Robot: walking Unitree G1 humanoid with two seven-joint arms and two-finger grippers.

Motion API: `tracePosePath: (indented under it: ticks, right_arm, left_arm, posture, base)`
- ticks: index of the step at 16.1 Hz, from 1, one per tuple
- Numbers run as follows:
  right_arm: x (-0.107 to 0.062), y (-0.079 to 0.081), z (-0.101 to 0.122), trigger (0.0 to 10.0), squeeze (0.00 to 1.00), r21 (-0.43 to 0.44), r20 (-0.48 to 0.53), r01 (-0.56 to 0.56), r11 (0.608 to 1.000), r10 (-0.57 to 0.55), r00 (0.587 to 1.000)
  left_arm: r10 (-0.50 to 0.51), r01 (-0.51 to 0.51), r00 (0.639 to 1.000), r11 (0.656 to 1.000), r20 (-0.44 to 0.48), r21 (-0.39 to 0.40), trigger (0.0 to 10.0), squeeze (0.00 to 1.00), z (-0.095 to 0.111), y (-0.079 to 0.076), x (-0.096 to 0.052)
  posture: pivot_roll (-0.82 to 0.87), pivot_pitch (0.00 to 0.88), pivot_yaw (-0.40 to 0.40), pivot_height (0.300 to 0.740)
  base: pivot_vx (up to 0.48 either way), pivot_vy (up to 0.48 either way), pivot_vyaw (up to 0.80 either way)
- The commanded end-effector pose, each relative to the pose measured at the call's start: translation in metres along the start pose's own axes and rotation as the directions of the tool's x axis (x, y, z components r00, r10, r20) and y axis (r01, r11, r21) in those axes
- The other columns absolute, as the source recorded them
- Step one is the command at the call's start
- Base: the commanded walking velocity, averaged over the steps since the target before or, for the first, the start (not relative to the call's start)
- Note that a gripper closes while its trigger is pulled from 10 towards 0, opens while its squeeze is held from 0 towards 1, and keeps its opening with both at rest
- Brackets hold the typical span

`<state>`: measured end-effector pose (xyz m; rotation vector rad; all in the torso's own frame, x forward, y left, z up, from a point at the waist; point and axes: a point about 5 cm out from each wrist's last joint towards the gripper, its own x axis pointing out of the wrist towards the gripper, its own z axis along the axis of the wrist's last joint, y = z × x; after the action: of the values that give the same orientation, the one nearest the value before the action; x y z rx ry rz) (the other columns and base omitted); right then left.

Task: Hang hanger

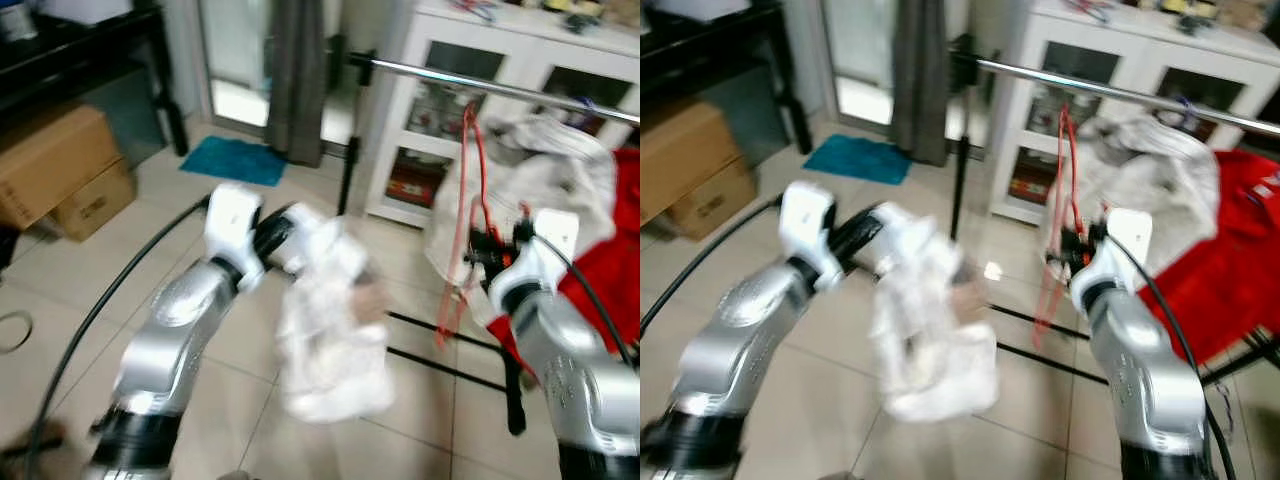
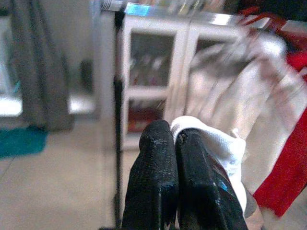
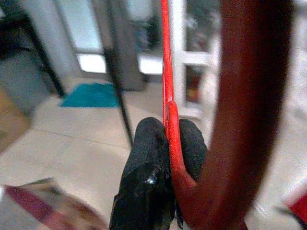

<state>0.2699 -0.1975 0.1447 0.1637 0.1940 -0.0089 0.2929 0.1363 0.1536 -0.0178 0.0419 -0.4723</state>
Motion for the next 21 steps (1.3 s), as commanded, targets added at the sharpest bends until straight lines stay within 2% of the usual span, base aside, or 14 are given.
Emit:
tracePosePath:
  ticks: [1, 3, 4, 5, 6, 8, 11, 12, 14, 15, 16, 18, 19, 21]
  right_arm:
    - [-0.005, 0.000, 0.004, 10.0, 0.00, -0.003, 0.008, 0.003, 1.000, -0.003, 1.000]
    - [-0.012, 0.007, 0.004, 10.0, 0.00, -0.008, -0.002, -0.032, 0.999, 0.032, 0.999]
    - [-0.011, 0.007, 0.003, 10.0, 0.00, 0.084, -0.018, 0.008, 0.996, -0.006, 1.000]
    - [-0.010, 0.008, 0.003, 10.0, 0.00, 0.138, -0.023, 0.038, 0.990, -0.035, 0.999]
    - [-0.010, 0.008, 0.003, 10.0, 0.00, 0.142, -0.021, 0.045, 0.989, -0.043, 0.999]
    - [-0.007, 0.015, 0.001, 10.0, 0.00, 0.058, -0.056, 0.037, 0.998, -0.034, 0.998]
    - [-0.003, 0.016, 0.007, 10.0, 0.00, 0.056, 0.017, 0.039, 0.998, -0.040, 0.999]
    - [-0.001, 0.015, 0.010, 10.0, 0.00, 0.017, 0.047, 0.059, 0.998, -0.060, 0.997]
    - [-0.003, 0.018, 0.007, 10.0, 0.00, 0.074, 0.008, 0.025, 0.997, -0.025, 1.000]
    - [-0.004, 0.015, 0.000, 10.0, 0.00, 0.091, -0.010, 0.048, 0.995, -0.047, 0.999]
    - [-0.006, 0.014, -0.005, 10.0, 0.00, 0.086, -0.033, 0.063, 0.994, -0.060, 0.998]
    - [-0.002, 0.016, -0.004, 10.0, 0.00, 0.066, -0.026, 0.064, 0.996, -0.063, 0.998]
    - [0.001, 0.018, 0.001, 10.0, 0.00, 0.018, -0.023, 0.044, 0.999, -0.043, 0.999]
    - [0.000, 0.019, -0.001, 10.0, 0.00, 0.044, -0.024, 0.051, 0.998, -0.050, 0.998]
  left_arm:
    - [0.030, -0.030, 0.999, 1.000, 0.025, -0.003, 10.0, 0.00, 0.006, -0.001, -0.001]
    - [0.111, -0.105, 0.985, 0.993, 0.130, -0.052, 10.0, 0.00, 0.009, -0.001, -0.004]
    - [0.155, -0.149, 0.979, 0.987, 0.129, -0.050, 10.0, 0.00, 0.008, -0.001, -0.004]
    - [0.175, -0.172, 0.982, 0.984, 0.066, -0.038, 10.0, 0.00, 0.004, -0.002, -0.004]
    - [0.165, -0.164, 0.986, 0.986, 0.031, -0.041, 10.0, 0.00, 0.002, -0.003, -0.004]
    - [0.081, -0.081, 0.997, 0.996, -0.003, -0.032, 10.0, 0.00, -0.003, -0.011, -0.009]
    - [0.166, -0.166, 0.986, 0.986, -0.008, 0.033, 10.0, 0.00, -0.004, -0.007, -0.013]
    - [0.196, -0.196, 0.980, 0.980, -0.017, 0.041, 10.0, 0.00, -0.003, -0.006, -0.013]
    - [0.163, -0.164, 0.985, 0.986, -0.053, -0.008, 10.0, 0.00, -0.005, -0.009, -0.009]
    - [0.155, -0.155, 0.986, 0.988, -0.066, 0.000, 10.0, 0.00, -0.009, -0.010, -0.008]
    - [0.186, -0.183, 0.979, 0.982, -0.082, 0.043, 10.0, 0.00, -0.013, -0.007, -0.009]
    - [0.204, -0.203, 0.977, 0.979, -0.062, 0.025, 10.0, 0.00, -0.009, -0.003, -0.007]
    - [0.192, -0.190, 0.980, 0.981, -0.055, 0.042, 10.0, 0.00, -0.003, -0.004, -0.002]
    - [0.167, -0.165, 0.985, 0.985, -0.047, 0.051, 10.0, 0.00, -0.001, -0.005, 0.001]
  posture:
    - [0.01, 0.000, -0.039, 0.740]
    - [0.00, 0.000, -0.030, 0.740]
    - [0.01, 0.000, -0.043, 0.740]
    - [0.01, 0.000, -0.043, 0.740]
    - [0.01, 0.000, -0.042, 0.740]
    - [0.02, 0.000, -0.053, 0.740]
    - [0.02, 0.000, -0.056, 0.740]
    - [0.02, 0.000, -0.042, 0.740]
    - [0.01, 0.000, -0.035, 0.740]
    - [0.01, 0.000, -0.036, 0.740]
    - [0.01, 0.000, -0.047, 0.740]
    - [0.01, 0.000, -0.031, 0.740]
    - [0.00, 0.000, -0.020, 0.740]
    - [0.01, 0.000, -0.036, 0.740]
  base:
    - [0.000, 0.000, -0.79]
    - [0.000, 0.000, -0.79]
    - [0.000, 0.000, -0.76]
    - [0.000, 0.000, -0.76]
    - [0.000, 0.000, -0.76]
    - [0.000, 0.000, -0.76]
    - [0.000, 0.000, -0.74]
    - [0.000, 0.000, -0.75]
    - [0.000, 0.000, -0.75]
    - [0.000, 0.000, -0.76]
    - [0.000, 0.000, -0.77]
    - [0.000, 0.000, -0.78]
    - [0.000, 0.000, -0.78]
    - [0.000, 0.000, -0.78]
